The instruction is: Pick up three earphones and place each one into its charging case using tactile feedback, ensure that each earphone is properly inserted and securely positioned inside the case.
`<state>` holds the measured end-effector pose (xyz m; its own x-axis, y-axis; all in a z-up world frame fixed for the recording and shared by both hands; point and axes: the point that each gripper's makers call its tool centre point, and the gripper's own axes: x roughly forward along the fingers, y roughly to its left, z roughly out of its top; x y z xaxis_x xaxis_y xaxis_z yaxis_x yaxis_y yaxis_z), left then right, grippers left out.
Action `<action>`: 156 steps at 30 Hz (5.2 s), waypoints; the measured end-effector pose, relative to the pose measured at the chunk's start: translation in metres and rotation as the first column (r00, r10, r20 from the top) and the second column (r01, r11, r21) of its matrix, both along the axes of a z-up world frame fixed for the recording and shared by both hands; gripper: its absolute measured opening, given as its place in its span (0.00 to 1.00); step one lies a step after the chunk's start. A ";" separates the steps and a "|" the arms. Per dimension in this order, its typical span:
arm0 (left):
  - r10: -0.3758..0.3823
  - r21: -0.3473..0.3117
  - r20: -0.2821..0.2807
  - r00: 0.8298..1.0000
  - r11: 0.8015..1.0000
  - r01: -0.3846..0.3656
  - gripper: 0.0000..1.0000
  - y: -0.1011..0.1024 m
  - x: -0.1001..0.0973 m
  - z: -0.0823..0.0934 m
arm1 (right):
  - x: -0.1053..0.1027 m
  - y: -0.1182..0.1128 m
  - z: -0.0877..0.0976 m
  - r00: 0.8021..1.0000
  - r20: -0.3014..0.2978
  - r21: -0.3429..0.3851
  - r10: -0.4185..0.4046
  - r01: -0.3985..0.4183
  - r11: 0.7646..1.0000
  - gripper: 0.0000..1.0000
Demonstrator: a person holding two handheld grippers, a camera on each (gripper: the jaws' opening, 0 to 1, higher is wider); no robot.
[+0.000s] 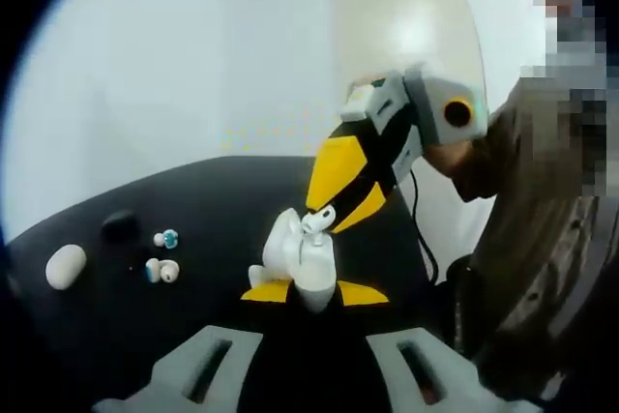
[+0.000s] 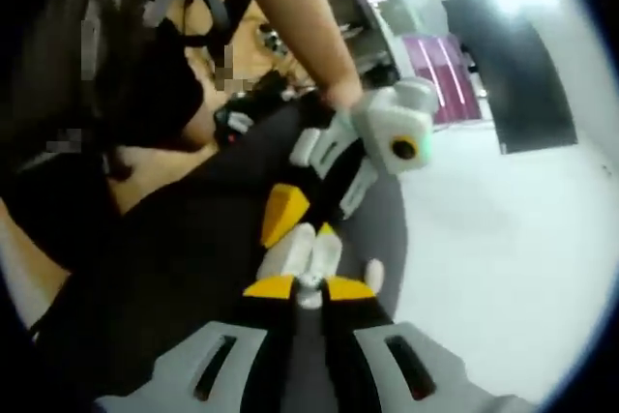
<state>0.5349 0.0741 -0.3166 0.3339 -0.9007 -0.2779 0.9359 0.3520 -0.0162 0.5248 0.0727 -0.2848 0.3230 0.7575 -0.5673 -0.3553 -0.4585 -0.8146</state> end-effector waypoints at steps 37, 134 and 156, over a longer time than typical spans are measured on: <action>-0.007 0.007 0.020 1.000 1.000 0.007 0.14 -0.001 -0.004 0.000 | 0.027 -0.007 -0.020 0.396 -0.916 0.233 0.065 0.393 0.890 0.26; -0.065 0.227 0.437 0.897 0.973 -0.040 0.07 -0.017 0.002 0.069 | 0.019 -0.042 -0.022 0.362 -0.922 0.285 0.136 0.400 0.871 0.17; -0.039 0.202 0.375 0.926 0.979 -0.040 0.02 -0.023 0.007 0.050 | 0.024 -0.043 -0.022 0.369 -0.919 0.290 0.137 0.399 0.870 0.17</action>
<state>0.5422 0.0512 -0.2666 0.4495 -0.8385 -0.3079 0.8589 0.3110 0.4068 0.5486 0.0294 -0.3066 -0.0548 0.9720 -0.2286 -0.9978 -0.0619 -0.0238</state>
